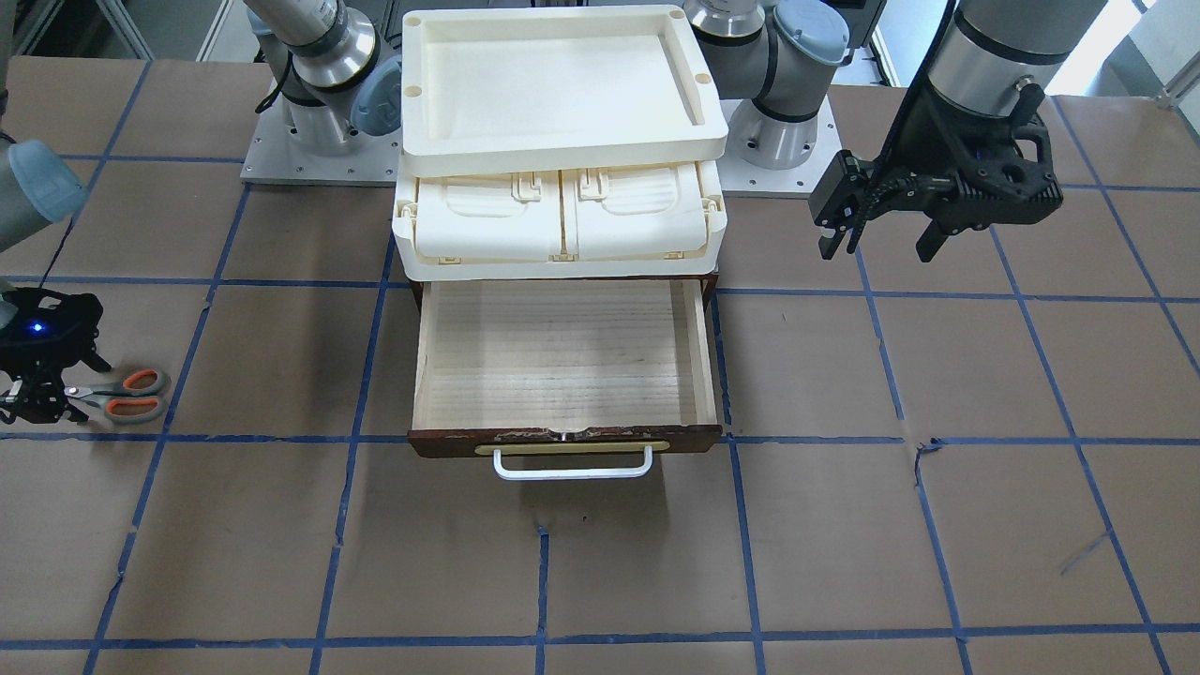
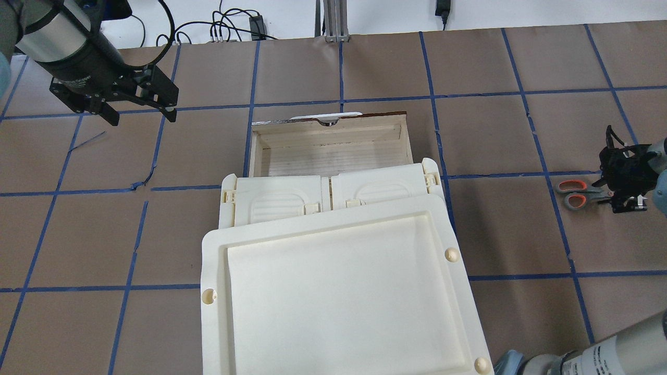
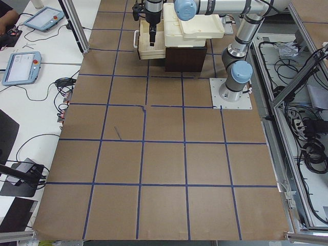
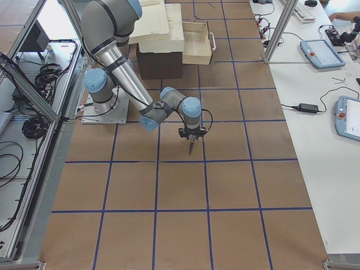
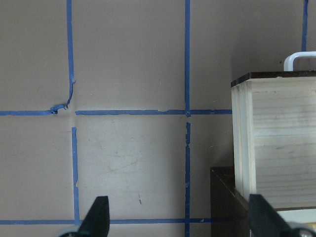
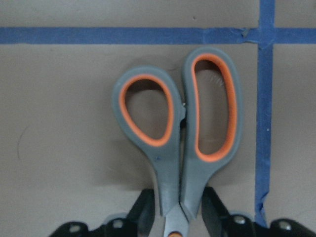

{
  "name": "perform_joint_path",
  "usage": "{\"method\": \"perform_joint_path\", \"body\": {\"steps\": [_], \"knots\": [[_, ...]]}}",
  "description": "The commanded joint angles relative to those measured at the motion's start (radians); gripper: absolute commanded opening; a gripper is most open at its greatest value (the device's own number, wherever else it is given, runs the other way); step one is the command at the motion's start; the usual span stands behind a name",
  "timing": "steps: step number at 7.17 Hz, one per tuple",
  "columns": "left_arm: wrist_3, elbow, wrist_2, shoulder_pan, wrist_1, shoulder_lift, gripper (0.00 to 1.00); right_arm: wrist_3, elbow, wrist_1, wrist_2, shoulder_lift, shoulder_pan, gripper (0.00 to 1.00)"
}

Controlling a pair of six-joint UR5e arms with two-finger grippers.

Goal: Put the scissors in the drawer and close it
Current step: 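Close the right gripper on the scissors blades and lift them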

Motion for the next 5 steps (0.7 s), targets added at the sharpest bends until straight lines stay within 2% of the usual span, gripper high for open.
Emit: {"method": "perform_joint_path", "body": {"steps": [1, 2, 3, 4, 5], "knots": [[0.001, -0.002, 0.000, 0.002, 0.000, 0.000, 1.00, 0.013, -0.013, 0.002, 0.000, -0.004, 0.006, 0.03], [0.000, -0.002, 0.000, 0.000, 0.000, 0.000, 1.00, 0.017, -0.055, 0.005, 0.001, -0.026, 0.031, 0.01], [0.000, -0.002, -0.001, 0.000, 0.000, 0.000, 1.00, 0.039, -0.116, 0.098, 0.009, -0.075, 0.094, 0.00], [0.000, -0.002, -0.001, 0.000, 0.000, 0.000, 1.00, 0.220, -0.194, 0.267, 0.014, -0.147, 0.172, 0.00], [0.001, -0.002, 0.000, 0.000, 0.000, 0.000, 1.00, 0.309, -0.274, 0.340, 0.012, -0.175, 0.273, 0.00]]}}
